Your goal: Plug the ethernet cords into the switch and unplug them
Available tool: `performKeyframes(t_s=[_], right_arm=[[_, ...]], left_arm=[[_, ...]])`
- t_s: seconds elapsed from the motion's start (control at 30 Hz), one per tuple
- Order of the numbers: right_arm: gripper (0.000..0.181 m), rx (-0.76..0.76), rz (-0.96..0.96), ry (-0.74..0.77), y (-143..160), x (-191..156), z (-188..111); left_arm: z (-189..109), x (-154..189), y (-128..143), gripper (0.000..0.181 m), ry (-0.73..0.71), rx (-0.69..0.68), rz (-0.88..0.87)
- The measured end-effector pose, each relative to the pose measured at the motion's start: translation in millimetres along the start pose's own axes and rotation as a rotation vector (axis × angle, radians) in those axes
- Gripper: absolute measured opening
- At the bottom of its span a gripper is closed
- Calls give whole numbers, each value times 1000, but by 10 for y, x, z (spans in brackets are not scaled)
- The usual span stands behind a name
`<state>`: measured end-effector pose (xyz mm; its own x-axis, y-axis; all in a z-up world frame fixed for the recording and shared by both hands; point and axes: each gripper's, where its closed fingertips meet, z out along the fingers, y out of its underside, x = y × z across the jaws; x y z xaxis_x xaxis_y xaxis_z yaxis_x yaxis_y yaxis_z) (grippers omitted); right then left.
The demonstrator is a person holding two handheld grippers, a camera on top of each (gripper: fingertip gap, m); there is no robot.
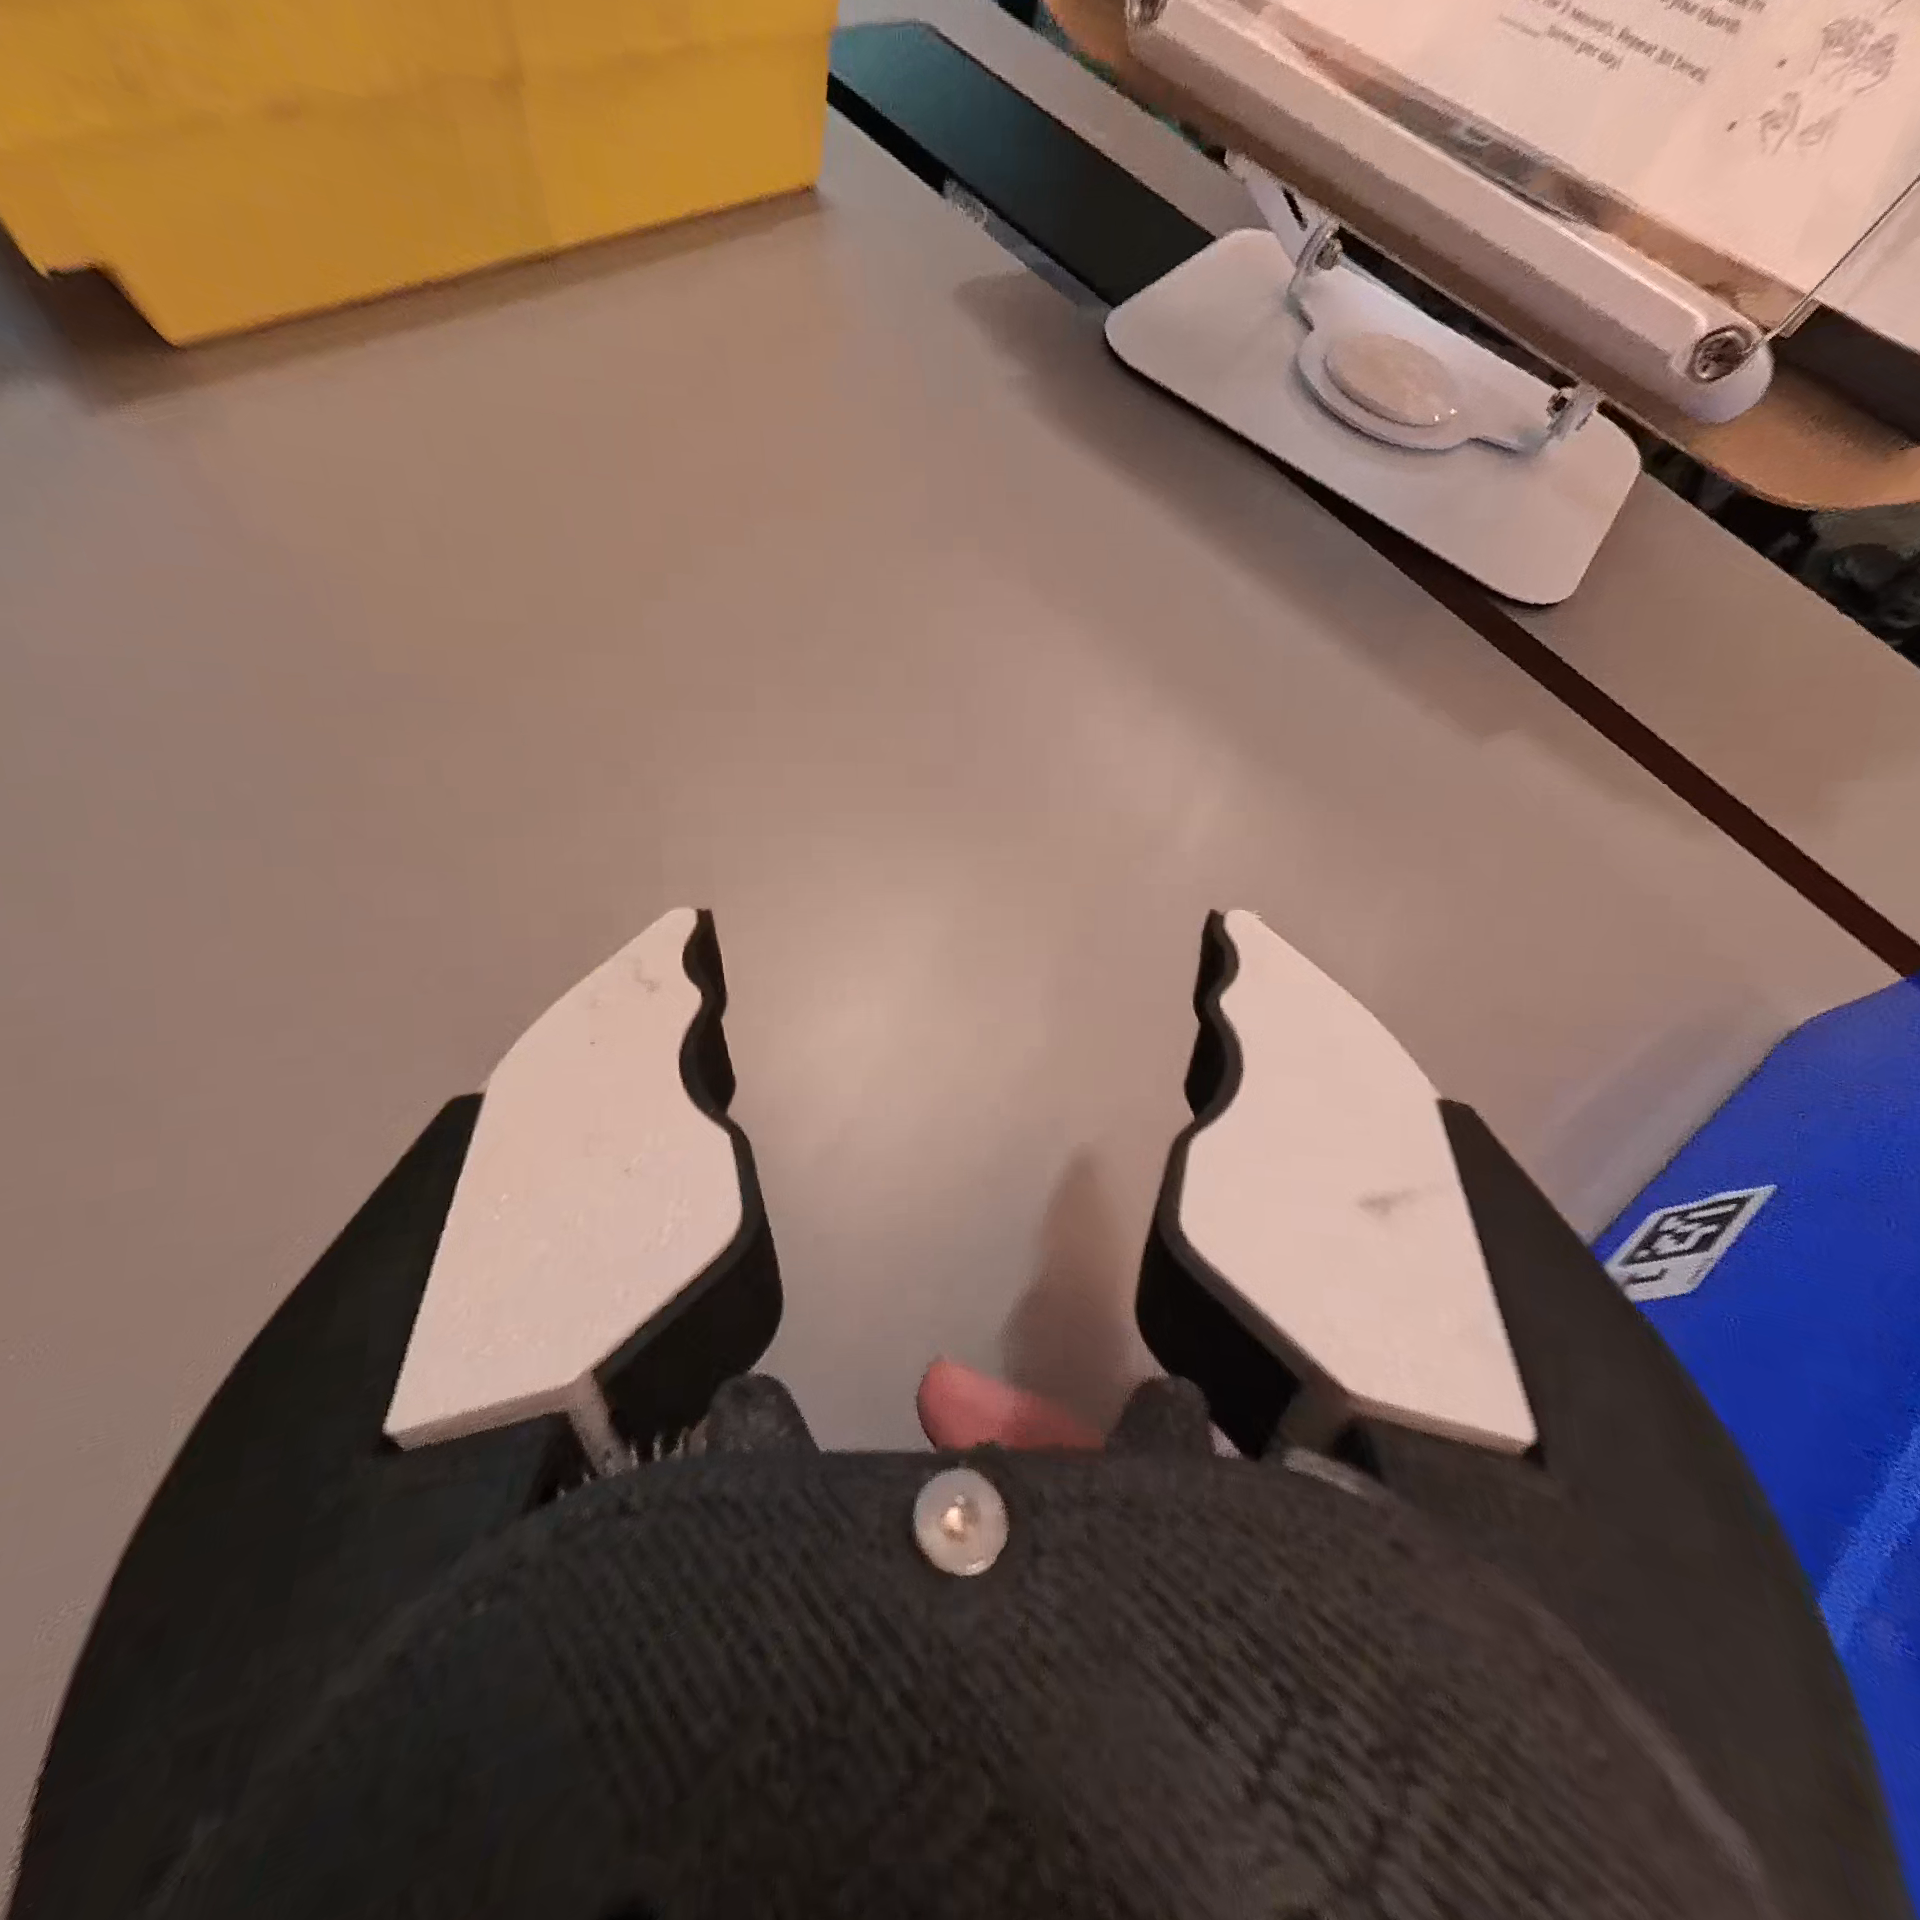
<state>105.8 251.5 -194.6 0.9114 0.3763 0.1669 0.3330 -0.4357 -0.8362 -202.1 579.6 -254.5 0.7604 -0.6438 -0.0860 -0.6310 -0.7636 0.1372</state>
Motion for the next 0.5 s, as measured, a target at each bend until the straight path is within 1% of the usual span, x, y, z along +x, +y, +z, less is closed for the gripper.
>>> performKeyframes(t_s=[0.03, 0.07, 0.17, 0.23, 0.3, 0.37, 0.4, 0.47, 0.5], right_arm=[[86, -12, -16, 10, 15, 2, 8], [86, -16, -28, 24, 15, 11, 14], [86, 10, -76, 43, -35, 9, 5], [86, 50, -86, 39, -104, -5, -25], [88, 120, -85, 30, -225, -27, -78], [92, 229, -99, 22, -401, -72, -159], [93, 293, -120, 19, -500, -110, -212], [96, 406, -176, 29, -674, -184, -316], [97, 450, -198, 40, -749, -218, -359]], left_arm=[[11, 17, 17, 82, 5, -17, 18], [10, 54, 18, 70, 22, -19, 42], [-48, 40, -17, 68, -15, 34, 107], [-196, 8, -67, 68, -52, 114, 152], [-461, 0, -121, 68, -69, 228, 177], [-837, 125, -147, 67, -1, 374, 183], [-1053, 240, -133, 67, 58, 453, 187], [-1492, 600, -24, 67, 225, 610, 221], [-1701, 841, 74, 67, 329, 686, 248]])
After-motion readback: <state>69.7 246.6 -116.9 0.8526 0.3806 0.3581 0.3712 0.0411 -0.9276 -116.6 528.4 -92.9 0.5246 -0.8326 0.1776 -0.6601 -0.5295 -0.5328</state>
